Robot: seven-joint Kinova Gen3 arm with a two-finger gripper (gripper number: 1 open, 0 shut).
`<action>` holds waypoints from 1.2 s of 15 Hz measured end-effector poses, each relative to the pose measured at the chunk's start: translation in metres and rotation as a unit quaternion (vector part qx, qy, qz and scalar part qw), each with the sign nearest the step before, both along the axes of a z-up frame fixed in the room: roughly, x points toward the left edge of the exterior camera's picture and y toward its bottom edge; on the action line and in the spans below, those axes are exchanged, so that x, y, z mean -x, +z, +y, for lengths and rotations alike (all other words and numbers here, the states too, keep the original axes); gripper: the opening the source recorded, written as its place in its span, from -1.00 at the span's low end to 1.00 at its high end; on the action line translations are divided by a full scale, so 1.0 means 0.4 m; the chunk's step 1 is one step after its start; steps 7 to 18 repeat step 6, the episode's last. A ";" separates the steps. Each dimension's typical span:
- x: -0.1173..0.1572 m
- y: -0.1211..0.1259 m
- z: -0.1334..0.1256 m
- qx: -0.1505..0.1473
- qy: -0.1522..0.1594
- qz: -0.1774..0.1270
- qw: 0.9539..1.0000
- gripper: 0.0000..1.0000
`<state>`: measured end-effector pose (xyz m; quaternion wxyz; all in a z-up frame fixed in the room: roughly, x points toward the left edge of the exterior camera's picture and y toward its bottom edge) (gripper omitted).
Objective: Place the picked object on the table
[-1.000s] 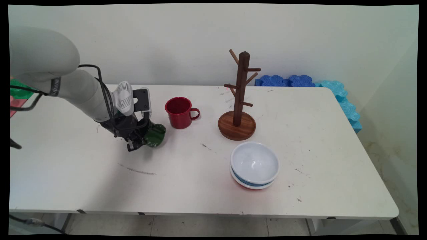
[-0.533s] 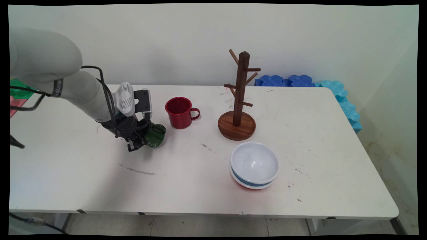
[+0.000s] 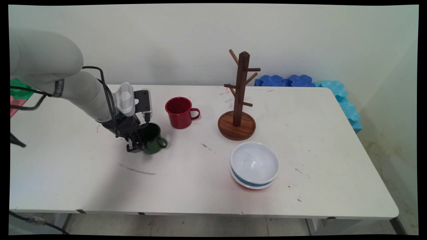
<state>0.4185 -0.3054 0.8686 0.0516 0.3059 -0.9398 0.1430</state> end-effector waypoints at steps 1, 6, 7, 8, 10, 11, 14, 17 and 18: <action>0.000 0.000 0.000 0.000 0.000 0.000 1.000 1.00; 0.000 -0.003 -0.004 0.000 -0.001 0.003 1.000 1.00; 0.000 -0.003 -0.004 0.000 -0.001 0.003 1.000 1.00; 0.000 -0.003 -0.004 0.000 -0.001 0.003 1.000 1.00; 0.000 -0.003 -0.004 0.000 -0.001 0.003 1.000 1.00; 0.000 -0.003 -0.004 0.000 -0.001 0.003 1.000 1.00; 0.000 -0.003 -0.004 0.000 -0.001 0.003 1.000 1.00; 0.000 -0.003 -0.004 0.000 -0.001 0.003 1.000 1.00; 0.000 -0.003 -0.004 0.000 -0.001 0.003 1.000 1.00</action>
